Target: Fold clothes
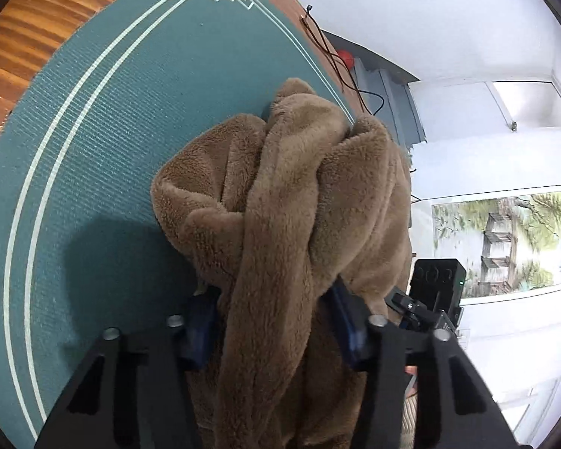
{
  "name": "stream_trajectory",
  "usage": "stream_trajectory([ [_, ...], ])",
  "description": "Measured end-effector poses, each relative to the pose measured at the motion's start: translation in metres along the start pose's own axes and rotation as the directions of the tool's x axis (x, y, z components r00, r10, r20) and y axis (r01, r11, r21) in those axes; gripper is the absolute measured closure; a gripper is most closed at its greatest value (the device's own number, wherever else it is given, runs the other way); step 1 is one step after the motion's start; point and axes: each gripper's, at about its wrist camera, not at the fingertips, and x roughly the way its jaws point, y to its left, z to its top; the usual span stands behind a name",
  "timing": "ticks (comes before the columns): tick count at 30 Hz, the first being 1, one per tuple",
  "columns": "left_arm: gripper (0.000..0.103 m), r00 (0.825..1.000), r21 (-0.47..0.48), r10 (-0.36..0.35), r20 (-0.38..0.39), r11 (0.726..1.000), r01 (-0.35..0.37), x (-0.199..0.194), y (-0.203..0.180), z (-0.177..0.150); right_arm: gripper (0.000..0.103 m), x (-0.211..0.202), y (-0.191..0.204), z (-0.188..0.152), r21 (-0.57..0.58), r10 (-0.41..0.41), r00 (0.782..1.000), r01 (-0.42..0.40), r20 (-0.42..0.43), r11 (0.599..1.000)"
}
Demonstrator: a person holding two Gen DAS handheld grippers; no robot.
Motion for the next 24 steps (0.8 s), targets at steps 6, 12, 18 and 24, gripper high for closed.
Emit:
stream_trajectory([
  [6, 0.069, 0.998, 0.049, 0.039, 0.039, 0.998, -0.041, -0.014, -0.027, -0.01, 0.047, -0.027, 0.022, -0.011, -0.102, -0.04, 0.997, 0.046, 0.066, 0.994],
  [12, 0.069, 1.0, 0.107, 0.004, 0.031, 0.994, -0.008, -0.002, -0.071, -0.017, 0.048, -0.086, 0.027, -0.023, -0.154, -0.059, 0.984, 0.086, 0.171, 0.984],
  [18, 0.069, 0.997, 0.176, -0.07, -0.029, 0.982, 0.074, 0.041, -0.143, -0.04, 0.048, -0.18, -0.002, -0.05, -0.131, -0.109, 0.957, 0.149, 0.269, 0.98],
  [24, 0.069, 0.984, 0.219, -0.122, -0.127, 0.964, 0.148, 0.107, -0.208, -0.074, 0.048, -0.278, -0.054, -0.085, -0.043, -0.192, 0.914, 0.221, 0.357, 0.974],
])
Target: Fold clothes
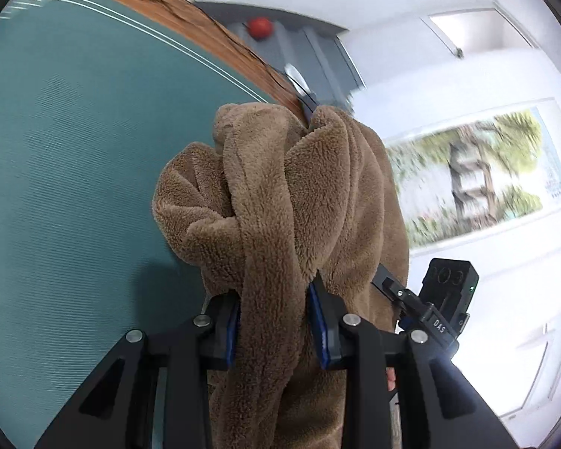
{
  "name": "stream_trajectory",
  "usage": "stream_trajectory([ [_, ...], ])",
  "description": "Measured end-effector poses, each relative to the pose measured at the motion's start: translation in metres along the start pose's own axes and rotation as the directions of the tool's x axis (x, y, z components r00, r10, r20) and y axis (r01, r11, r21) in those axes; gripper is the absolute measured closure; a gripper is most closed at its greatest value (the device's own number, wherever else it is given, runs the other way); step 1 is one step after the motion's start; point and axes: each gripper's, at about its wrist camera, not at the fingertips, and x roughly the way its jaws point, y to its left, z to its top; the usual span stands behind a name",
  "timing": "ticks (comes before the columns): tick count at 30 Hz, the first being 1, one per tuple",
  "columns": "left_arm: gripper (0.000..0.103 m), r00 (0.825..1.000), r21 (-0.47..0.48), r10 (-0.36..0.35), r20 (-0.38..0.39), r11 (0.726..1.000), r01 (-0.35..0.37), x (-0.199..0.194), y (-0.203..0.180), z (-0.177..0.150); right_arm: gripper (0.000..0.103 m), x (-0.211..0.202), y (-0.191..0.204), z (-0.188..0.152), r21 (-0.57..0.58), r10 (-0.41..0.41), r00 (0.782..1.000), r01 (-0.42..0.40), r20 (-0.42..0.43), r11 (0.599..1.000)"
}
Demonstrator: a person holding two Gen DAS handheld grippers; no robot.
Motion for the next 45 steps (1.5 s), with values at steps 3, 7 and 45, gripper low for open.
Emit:
stream_trajectory([
  [3, 0.069, 0.999, 0.024, -0.004, -0.05, 1.0, 0.005, 0.019, -0.03, -0.028, 0.048, -0.036, -0.042, -0.006, 0.05, -0.04, 0.999, 0.039, 0.025, 0.998],
  [7, 0.069, 0.996, 0.034, 0.012, -0.086, 0.999, -0.009, 0.067, -0.057, -0.03, 0.048, -0.062, -0.098, -0.004, 0.067, -0.078, 0.997, 0.076, 0.025, 0.995],
  [45, 0.023, 0.866, 0.404, 0.499, 0.041, 0.784, -0.471, 0.135, -0.14, -0.154, 0.001, -0.05, -0.146, -0.083, -0.192, -0.334, 0.942, 0.322, -0.034, 0.927],
])
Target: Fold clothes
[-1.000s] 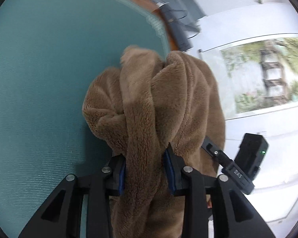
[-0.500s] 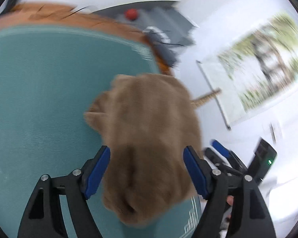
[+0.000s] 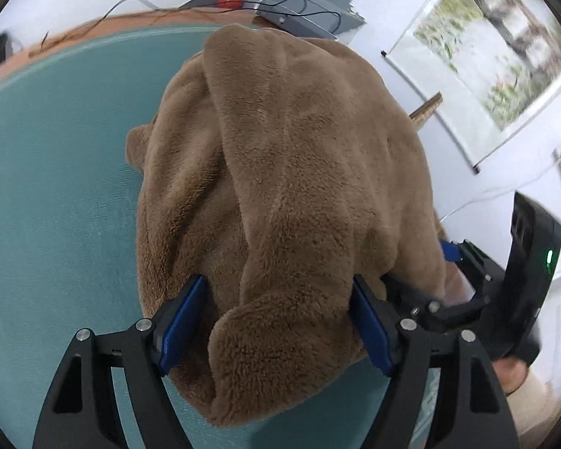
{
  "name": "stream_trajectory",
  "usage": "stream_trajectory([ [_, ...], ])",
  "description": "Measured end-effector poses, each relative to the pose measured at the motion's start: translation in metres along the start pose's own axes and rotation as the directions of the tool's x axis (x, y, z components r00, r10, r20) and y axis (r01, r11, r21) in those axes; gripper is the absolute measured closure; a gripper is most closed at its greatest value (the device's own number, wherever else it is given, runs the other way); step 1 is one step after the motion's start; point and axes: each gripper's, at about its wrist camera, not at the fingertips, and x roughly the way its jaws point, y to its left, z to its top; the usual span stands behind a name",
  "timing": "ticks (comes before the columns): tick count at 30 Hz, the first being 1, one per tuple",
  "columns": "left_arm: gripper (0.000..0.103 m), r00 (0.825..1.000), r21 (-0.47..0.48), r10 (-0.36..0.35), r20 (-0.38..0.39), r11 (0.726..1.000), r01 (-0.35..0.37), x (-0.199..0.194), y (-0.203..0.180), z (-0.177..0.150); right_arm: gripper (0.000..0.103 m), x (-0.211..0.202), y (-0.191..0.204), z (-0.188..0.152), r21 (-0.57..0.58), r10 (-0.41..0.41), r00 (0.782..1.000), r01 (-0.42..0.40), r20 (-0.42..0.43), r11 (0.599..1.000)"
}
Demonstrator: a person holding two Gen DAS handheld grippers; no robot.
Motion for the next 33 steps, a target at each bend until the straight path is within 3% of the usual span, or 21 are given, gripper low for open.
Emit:
stream_trajectory([
  [5, 0.023, 1.0, -0.063, -0.029, 0.003, 0.998, 0.03, -0.007, 0.007, 0.006, 0.001, -0.037, -0.003, -0.008, 0.031, -0.052, 0.995, 0.05, 0.085, 0.998],
  [8, 0.023, 0.999, -0.087, -0.032, 0.029, 0.996, 0.035, -0.022, 0.008, 0.006, 0.001, -0.07, -0.012, -0.028, 0.06, -0.101, 0.986, 0.094, 0.135, 0.994],
  [13, 0.023, 0.991, -0.01, -0.042, 0.125, 0.999, 0.043, -0.055, -0.017, 0.009, 0.001, -0.091, -0.007, -0.07, 0.006, -0.183, 0.98, 0.183, 0.074, 0.983],
  [18, 0.023, 0.996, 0.042, 0.032, 0.082, 0.998, -0.035, -0.04, -0.023, -0.004, 0.001, -0.071, -0.002, -0.07, -0.021, -0.286, 0.956, 0.288, 0.063, 0.957],
  [22, 0.023, 0.993, -0.002, 0.112, 0.032, 0.994, -0.112, -0.017, -0.005, -0.013, 0.001, -0.052, -0.015, -0.054, 0.009, -0.386, 0.921, 0.386, 0.052, 0.922],
  [26, 0.022, 0.994, -0.001, 0.109, 0.025, 0.994, -0.109, -0.011, 0.005, -0.019, 0.001, -0.049, -0.029, -0.054, 0.029, -0.452, 0.892, 0.452, 0.009, 0.892],
  [29, 0.022, 0.988, 0.026, 0.149, 0.03, 0.988, -0.15, -0.009, 0.006, -0.027, 0.001, -0.048, -0.044, -0.063, 0.03, -0.561, 0.827, 0.562, -0.034, 0.827],
  [31, 0.022, 0.989, 0.024, 0.145, 0.028, 0.989, -0.145, -0.01, 0.008, -0.028, 0.001, -0.065, -0.057, -0.064, 0.092, -0.548, 0.836, 0.547, -0.02, 0.832],
  [33, 0.022, 0.988, 0.037, 0.148, 0.033, 0.988, -0.15, -0.013, 0.005, -0.027, 0.001, -0.087, -0.056, -0.064, 0.098, -0.498, 0.866, 0.492, 0.047, 0.865],
])
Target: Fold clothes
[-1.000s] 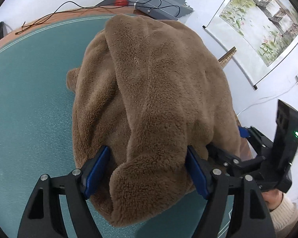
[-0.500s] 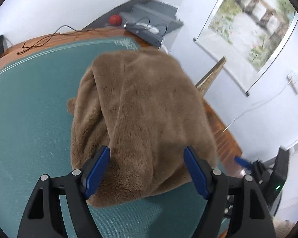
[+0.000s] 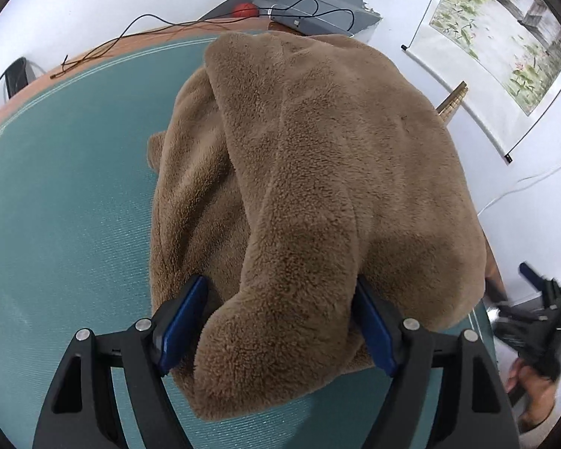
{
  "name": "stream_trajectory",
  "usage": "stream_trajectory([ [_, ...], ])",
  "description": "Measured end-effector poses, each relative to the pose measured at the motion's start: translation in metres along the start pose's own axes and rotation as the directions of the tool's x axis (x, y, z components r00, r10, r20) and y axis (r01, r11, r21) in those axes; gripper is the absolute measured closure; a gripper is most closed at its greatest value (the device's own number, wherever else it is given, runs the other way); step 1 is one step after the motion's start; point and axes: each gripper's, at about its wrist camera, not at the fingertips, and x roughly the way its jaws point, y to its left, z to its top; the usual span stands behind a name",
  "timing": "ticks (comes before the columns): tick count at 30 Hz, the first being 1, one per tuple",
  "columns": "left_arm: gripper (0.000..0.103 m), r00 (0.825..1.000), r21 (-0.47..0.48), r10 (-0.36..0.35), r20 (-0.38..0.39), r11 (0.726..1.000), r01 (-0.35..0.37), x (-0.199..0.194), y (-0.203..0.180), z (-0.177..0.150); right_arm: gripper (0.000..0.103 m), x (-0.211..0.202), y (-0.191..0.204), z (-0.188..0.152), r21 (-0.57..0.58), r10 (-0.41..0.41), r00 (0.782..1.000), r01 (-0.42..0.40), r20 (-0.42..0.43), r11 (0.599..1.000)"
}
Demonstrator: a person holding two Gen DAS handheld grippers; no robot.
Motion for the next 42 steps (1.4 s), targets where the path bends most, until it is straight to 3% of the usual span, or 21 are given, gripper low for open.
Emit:
stream_trajectory([
  [4, 0.021, 1.0, 0.007, -0.003, 0.028, 1.0, 0.003, -0.015, -0.009, 0.007, 0.001, -0.04, 0.007, 0.013, -0.043, 0.131, 0.986, -0.127, 0.101, 0.991],
  [9, 0.02, 0.996, -0.013, -0.015, 0.092, 1.0, 0.016, -0.05, -0.001, 0.0, 0.001, -0.054, 0.037, 0.046, -0.056, 0.279, 0.946, -0.273, 0.164, 0.96],
  [14, 0.02, 0.994, -0.039, 0.009, 0.106, 0.999, -0.005, -0.077, 0.017, -0.015, 0.001, -0.038, 0.076, 0.09, -0.107, 0.413, 0.9, -0.401, 0.14, 0.91],
  [17, 0.018, 0.994, -0.082, 0.034, 0.106, 0.996, -0.025, -0.08, 0.029, -0.021, 0.001, -0.016, 0.107, 0.09, -0.176, 0.451, 0.891, -0.435, 0.06, 0.883],
  [19, 0.017, 0.996, -0.104, 0.036, 0.087, 0.994, -0.027, -0.076, 0.035, -0.027, 0.001, 0.0, 0.129, 0.082, -0.21, 0.445, 0.895, -0.44, -0.026, 0.873],
  [20, 0.017, 0.996, -0.113, 0.041, 0.074, 0.993, -0.033, -0.073, 0.038, -0.03, 0.001, 0.008, 0.138, 0.076, -0.224, 0.417, 0.908, -0.416, -0.049, 0.881],
  [22, 0.017, 0.998, -0.124, 0.057, 0.038, 0.991, -0.052, -0.065, 0.039, -0.036, 0.001, 0.015, 0.15, 0.066, -0.257, 0.349, 0.937, -0.344, -0.031, 0.903],
  [26, 0.016, 0.992, -0.113, 0.124, 0.004, 0.986, -0.123, -0.058, 0.035, -0.041, 0.001, 0.015, 0.156, 0.069, -0.246, 0.328, 0.943, -0.33, -0.051, 0.911],
  [29, 0.01, 0.988, -0.09, 0.154, 0.027, 0.984, -0.151, -0.066, 0.025, -0.04, 0.001, 0.0, 0.144, 0.077, -0.156, 0.357, 0.929, -0.369, -0.097, 0.916],
  [32, 0.002, 0.981, -0.085, 0.179, 0.069, 0.981, -0.173, -0.081, 0.012, -0.036, 0.001, -0.034, 0.118, 0.075, -0.049, 0.406, 0.912, -0.409, -0.063, 0.911],
  [38, 0.001, 0.969, -0.077, 0.206, 0.133, 0.977, -0.197, -0.107, -0.015, -0.031, 0.001, -0.093, 0.077, 0.056, 0.022, 0.27, 0.963, -0.27, -0.016, 0.963],
  [42, 0.001, 0.965, -0.069, 0.217, 0.145, 0.975, -0.209, -0.114, -0.029, -0.032, 0.001, -0.105, 0.052, 0.047, 0.057, 0.223, 0.975, -0.222, -0.021, 0.973],
])
